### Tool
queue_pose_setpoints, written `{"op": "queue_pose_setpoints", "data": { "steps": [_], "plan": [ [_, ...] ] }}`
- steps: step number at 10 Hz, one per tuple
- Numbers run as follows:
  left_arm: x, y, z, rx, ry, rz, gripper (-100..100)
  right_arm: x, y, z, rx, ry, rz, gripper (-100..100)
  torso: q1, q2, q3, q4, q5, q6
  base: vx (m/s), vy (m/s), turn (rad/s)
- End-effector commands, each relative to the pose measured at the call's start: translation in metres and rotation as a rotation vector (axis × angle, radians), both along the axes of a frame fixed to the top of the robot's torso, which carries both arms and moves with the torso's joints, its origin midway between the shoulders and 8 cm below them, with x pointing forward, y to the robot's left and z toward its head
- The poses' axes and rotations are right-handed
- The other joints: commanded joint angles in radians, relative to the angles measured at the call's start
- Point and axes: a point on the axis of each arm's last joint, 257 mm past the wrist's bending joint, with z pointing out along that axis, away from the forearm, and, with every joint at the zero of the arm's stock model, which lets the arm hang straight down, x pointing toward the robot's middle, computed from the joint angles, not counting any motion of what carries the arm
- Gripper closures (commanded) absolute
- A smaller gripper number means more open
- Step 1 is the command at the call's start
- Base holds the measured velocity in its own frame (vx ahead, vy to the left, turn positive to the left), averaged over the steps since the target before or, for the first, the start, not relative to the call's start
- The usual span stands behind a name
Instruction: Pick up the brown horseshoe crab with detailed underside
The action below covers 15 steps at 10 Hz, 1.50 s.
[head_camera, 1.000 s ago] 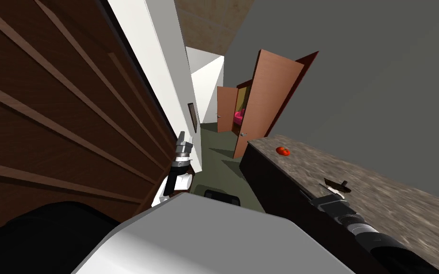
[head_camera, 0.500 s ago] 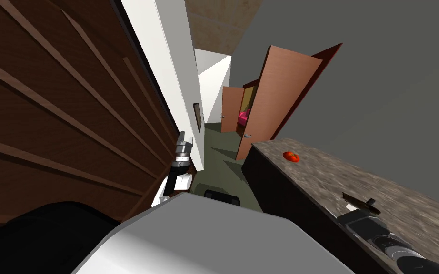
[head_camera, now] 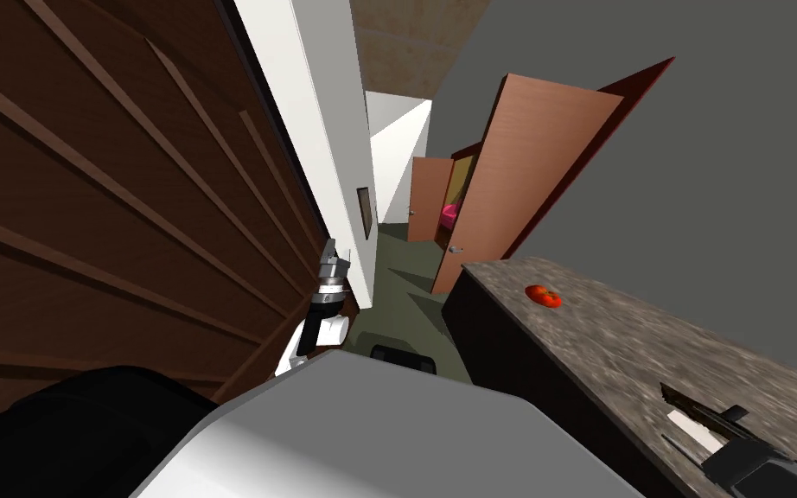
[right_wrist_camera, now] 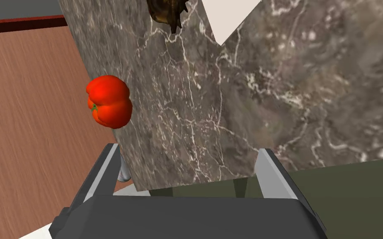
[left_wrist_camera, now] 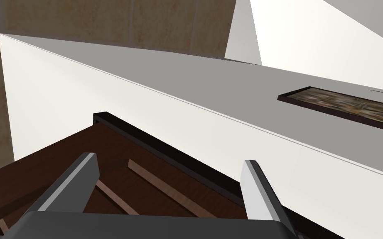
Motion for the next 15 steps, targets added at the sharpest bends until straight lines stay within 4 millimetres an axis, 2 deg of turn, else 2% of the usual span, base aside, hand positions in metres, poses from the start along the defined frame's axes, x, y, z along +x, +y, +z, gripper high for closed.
{"op": "queue_pose_setpoints", "data": {
  "steps": [1, 2, 6, 7, 9, 10, 11, 12, 13, 14, 15],
  "plan": [
    [0.000, 0.000, 0.000, 0.000, 0.000, 0.000, 0, -0.013, -0.011, -0.009, -0.027, 0.034, -0.015, -100, 0.000, 0.000, 0.000, 0.000, 0.000, 0.000, 0.025, -0.062, 0.070],
    [0.000, 0.000, 0.000, 0.000, 0.000, 0.000, 0, -0.016, -0.013, -0.010, -0.027, 0.038, -0.022, -100, 0.000, 0.000, 0.000, 0.000, 0.000, 0.000, 0.014, -0.027, -0.013],
    [0.000, 0.000, 0.000, 0.000, 0.000, 0.000, 0, -0.085, -0.060, -0.015, -0.149, 0.213, -0.070, -100, 0.000, -0.001, -0.001, 0.000, 0.000, 0.000, 0.034, -0.060, 0.152],
    [0.000, 0.000, 0.000, 0.000, 0.000, 0.000, 0, -0.085, -0.060, -0.015, -0.149, 0.213, -0.070, -100, -0.001, -0.001, 0.000, 0.000, 0.000, 0.000, 0.021, -0.057, 0.036],
    [0.000, 0.000, 0.000, 0.000, 0.000, 0.000, 0, -0.106, -0.071, -0.016, -0.179, 0.269, -0.080, -100, 0.002, 0.000, 0.000, 0.000, 0.000, 0.000, 0.026, -0.035, 0.087],
    [0.000, 0.000, 0.000, 0.000, 0.000, 0.000, 0, -0.100, -0.068, -0.015, -0.170, 0.251, -0.080, -100, 0.003, 0.000, 0.000, 0.000, 0.000, 0.000, 0.014, -0.016, 0.020],
    [0.000, 0.000, 0.000, 0.000, 0.000, 0.000, 0, -0.101, -0.069, -0.015, -0.172, 0.255, -0.078, 0, 0.004, 0.000, 0.000, 0.000, 0.000, 0.001, 0.000, 0.000, 0.000],
    [0.000, 0.000, 0.000, 0.000, 0.000, 0.000, 0, -0.076, -0.073, -0.011, -0.173, 0.230, -0.084, -100, 0.005, 0.001, 0.001, 0.000, 0.001, 0.001, -0.052, -0.013, 0.014],
    [0.000, 0.000, 0.000, 0.000, 0.000, 0.000, 0, -0.078, -0.066, -0.021, -0.159, 0.250, -0.071, -100, 0.004, 0.003, 0.002, 0.001, 0.001, 0.000, -0.066, -0.014, 0.022],
    [0.000, 0.000, 0.000, 0.000, 0.000, 0.000, 0, -0.053, -0.074, -0.009, -0.169, 0.214, -0.085, -100, 0.004, 0.005, 0.003, 0.001, 0.000, 0.001, -0.072, -0.016, 0.010],
    [0.000, 0.000, 0.000, 0.000, 0.000, 0.000, 0, -0.056, -0.066, -0.022, -0.154, 0.238, -0.071, -100, 0.004, 0.005, 0.003, 0.001, 0.001, 0.000, -0.067, -0.009, 0.016]
  ]
}}
